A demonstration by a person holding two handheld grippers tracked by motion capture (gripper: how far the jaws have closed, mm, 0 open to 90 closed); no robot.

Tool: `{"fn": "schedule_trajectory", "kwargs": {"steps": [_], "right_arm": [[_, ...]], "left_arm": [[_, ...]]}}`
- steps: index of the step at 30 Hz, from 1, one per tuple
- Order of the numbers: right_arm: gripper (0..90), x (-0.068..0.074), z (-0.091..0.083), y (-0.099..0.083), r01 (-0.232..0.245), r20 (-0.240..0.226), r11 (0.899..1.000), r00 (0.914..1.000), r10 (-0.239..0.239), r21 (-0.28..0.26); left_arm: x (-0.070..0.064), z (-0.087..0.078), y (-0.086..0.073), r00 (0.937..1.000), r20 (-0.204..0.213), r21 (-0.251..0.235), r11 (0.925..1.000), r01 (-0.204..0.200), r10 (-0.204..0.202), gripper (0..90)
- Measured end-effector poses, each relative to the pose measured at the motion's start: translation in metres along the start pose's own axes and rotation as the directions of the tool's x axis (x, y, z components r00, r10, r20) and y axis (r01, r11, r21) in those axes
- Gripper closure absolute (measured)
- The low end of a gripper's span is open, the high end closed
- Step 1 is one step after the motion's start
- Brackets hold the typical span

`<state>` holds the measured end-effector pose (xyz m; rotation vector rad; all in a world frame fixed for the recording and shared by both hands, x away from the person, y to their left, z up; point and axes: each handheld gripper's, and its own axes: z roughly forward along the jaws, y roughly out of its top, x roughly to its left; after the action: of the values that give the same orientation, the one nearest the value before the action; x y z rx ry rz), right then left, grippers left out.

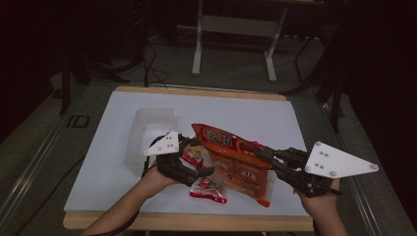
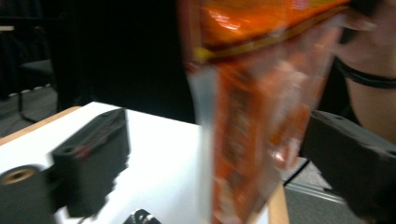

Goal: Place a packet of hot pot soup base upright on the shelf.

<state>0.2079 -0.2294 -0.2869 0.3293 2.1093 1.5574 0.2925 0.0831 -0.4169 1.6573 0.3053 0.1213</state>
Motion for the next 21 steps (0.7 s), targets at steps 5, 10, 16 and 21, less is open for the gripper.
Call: {"fn": "schedule_trajectory", "kwargs": {"steps": [5,10,16,21], "right_arm": [[89.2,0.001,0.003,0.0,-0.001,-0.013,1.0,0.9999,0.001,0.0],[89.2,0.001,0.005,-0.002,-0.006,-0.012,1.0,0.9999,0.006,0.005],[89.1,0.001,0.005,-0.004,-0.001,-0.004,1.0,1.0,0.001,0.015],[89.1,-0.002,0.004,-0.008,-0.018,0.005,1.0,0.9998,0.018,0.019]], "left_arm": [[0.004,0.008,0.0,0.9839,0.177,0.008,0.9996,-0.026,0.024,24.2],[0.003,0.009,0.004,0.975,0.222,-0.018,0.9997,-0.013,0.017,46.8],[0.002,0.012,0.007,0.9766,0.215,0.041,0.9991,-0.014,0.005,57.6],[-0.003,0.014,0.006,0.9761,0.207,0.055,0.9953,-0.08,0.067,66.4]]}}
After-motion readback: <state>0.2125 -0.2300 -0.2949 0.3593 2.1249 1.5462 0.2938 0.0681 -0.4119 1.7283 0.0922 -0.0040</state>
